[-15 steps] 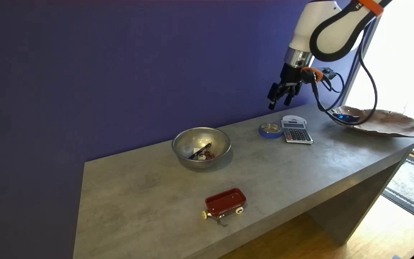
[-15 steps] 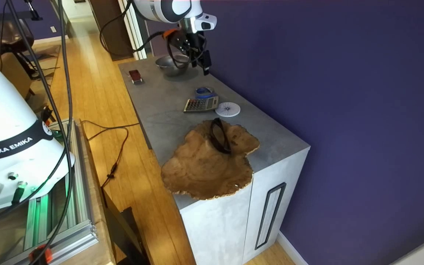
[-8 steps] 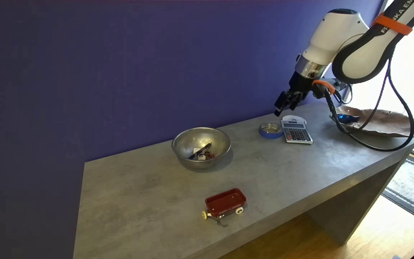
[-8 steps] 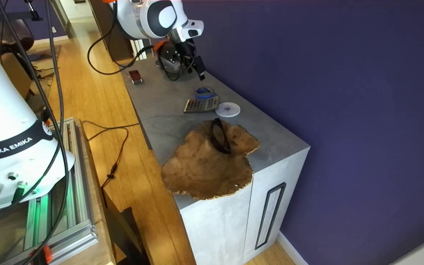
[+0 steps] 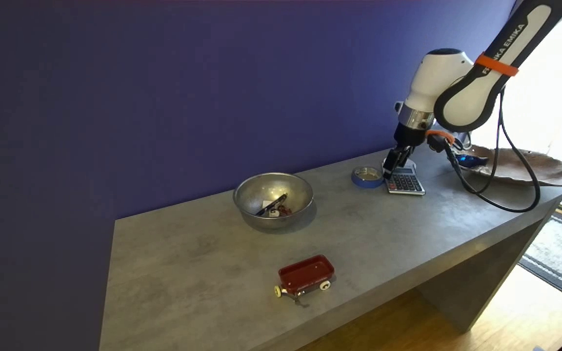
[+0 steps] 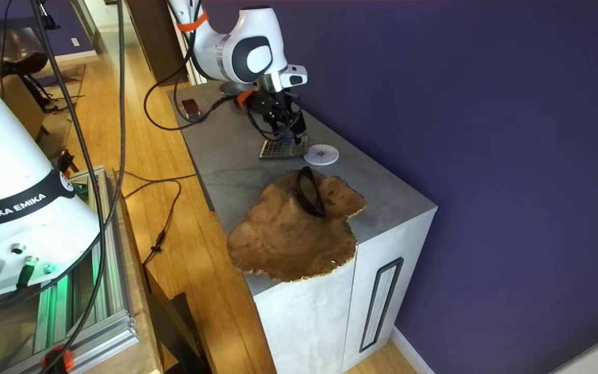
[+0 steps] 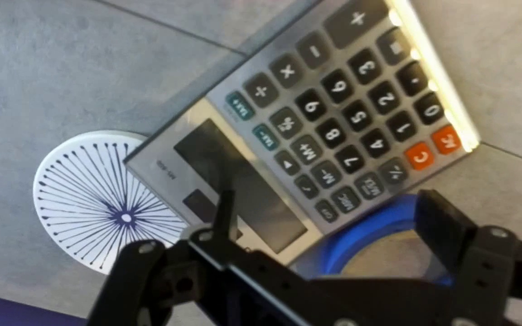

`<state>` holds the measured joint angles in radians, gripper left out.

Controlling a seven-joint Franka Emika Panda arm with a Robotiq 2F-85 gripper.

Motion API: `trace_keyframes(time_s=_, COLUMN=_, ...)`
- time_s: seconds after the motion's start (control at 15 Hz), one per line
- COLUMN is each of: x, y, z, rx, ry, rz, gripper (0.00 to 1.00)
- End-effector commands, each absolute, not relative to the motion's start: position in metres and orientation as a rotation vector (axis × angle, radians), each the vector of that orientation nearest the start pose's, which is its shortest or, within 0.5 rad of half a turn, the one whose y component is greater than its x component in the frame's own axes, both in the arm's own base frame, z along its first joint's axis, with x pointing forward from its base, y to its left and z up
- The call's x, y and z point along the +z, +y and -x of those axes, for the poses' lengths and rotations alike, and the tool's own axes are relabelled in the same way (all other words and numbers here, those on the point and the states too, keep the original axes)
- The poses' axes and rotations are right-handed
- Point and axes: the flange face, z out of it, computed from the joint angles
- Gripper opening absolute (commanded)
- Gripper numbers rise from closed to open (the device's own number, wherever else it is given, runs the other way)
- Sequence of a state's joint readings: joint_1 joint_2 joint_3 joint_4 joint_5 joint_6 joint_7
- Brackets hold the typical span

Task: Put the blue seal tape in the key bowl

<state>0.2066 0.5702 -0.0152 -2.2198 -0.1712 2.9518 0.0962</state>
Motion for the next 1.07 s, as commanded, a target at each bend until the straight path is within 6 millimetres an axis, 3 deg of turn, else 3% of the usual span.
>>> trace_keyframes(time_s=0.0, x=0.137, y=0.108, z=-0.572, rx=-0.325, ry=-0.559, rz=3.083, gripper=1.00)
trace_keyframes(time_s=0.13, x=0.163, y=0.112, z=-0.576, rx=-0.375, ry=-0.620, rz=3.030, gripper=1.00)
trace_keyframes(time_s=0.33, x=0.192, y=0.118, z=-0.564, rx=-0.231, ry=-0.683, rz=3.002, gripper=1.00)
trace_keyframes(time_s=0.47, x=0.205, y=0.123, z=-0.568, rx=-0.221, ry=-0.717, rz=2.987, gripper=1.00)
trace_keyframes(time_s=0.73, x=0.195, y=0.133, z=-0.581, rx=-0.269, ry=-0.751, rz=2.977, gripper=1.00)
trace_keyframes(time_s=0.87, x=0.185, y=0.136, z=-0.578, rx=-0.198, ry=-0.743, rz=2.983, gripper=1.00)
trace_keyframes(time_s=0.93, x=0.194, y=0.132, z=-0.574, rx=-0.223, ry=-0.744, rz=2.991, gripper=1.00)
trace_keyframes(time_s=1.0, x=0.189, y=0.133, z=-0.573, rx=-0.211, ry=-0.746, rz=2.989, gripper=1.00)
